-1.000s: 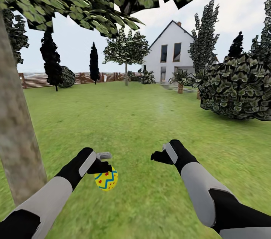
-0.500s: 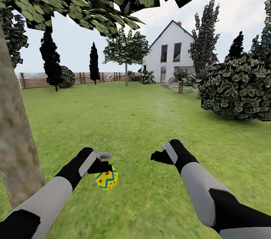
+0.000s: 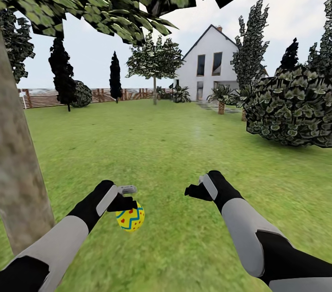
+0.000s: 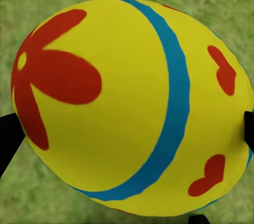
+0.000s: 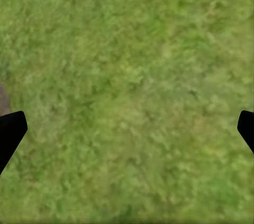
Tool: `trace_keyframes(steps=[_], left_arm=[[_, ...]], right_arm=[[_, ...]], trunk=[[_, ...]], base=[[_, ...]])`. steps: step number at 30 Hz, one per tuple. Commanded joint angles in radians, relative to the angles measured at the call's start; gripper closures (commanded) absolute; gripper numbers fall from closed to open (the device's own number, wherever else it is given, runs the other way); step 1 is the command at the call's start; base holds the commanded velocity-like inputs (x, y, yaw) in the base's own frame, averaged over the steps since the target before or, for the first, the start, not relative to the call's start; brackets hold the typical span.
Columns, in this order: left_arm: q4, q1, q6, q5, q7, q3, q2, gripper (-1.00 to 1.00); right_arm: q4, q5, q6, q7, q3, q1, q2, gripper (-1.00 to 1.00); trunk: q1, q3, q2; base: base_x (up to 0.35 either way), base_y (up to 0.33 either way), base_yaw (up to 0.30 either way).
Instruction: Take the three Easter eggs out of the wicker basket on the lawn in the garden, then place them on the lawn next to a single tree (choose any tree) so that all three eggs are next to the same tree and none are left in the basket.
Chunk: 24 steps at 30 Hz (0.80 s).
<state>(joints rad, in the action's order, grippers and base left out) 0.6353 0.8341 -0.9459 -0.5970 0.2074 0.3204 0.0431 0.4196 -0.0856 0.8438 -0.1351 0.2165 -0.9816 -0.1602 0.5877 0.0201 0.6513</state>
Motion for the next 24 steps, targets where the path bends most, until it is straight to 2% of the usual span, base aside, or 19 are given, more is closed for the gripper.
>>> trace_keyframes(steps=[1,15,19,24], left_arm=[[0.001,0.000,0.002,-0.010,0.010,0.006,0.001,1.00],[-0.043,0.001,0.034,-0.008,0.009,0.008,0.001,1.00],[-0.093,0.003,0.039,-0.007,0.008,0.009,0.001,1.00],[-0.110,0.003,0.042,-0.006,0.007,0.009,-0.001,1.00]], right_arm=[[0.002,-0.009,0.003,-0.009,0.005,0.000,-0.001,-1.00],[0.001,-0.010,0.004,-0.009,0.006,0.000,-0.001,-1.00],[0.001,-0.010,0.004,-0.009,0.006,0.000,-0.001,-1.00],[0.001,-0.010,0.004,-0.009,0.006,0.000,-0.001,-1.00]], trunk=[[0.004,-0.004,0.008],[0.058,-0.047,0.106],[0.073,-0.060,0.134],[0.092,-0.076,0.169]], base=[[0.000,0.000,0.000],[0.000,0.000,0.000],[0.000,0.000,0.000],[0.000,0.000,0.000]])
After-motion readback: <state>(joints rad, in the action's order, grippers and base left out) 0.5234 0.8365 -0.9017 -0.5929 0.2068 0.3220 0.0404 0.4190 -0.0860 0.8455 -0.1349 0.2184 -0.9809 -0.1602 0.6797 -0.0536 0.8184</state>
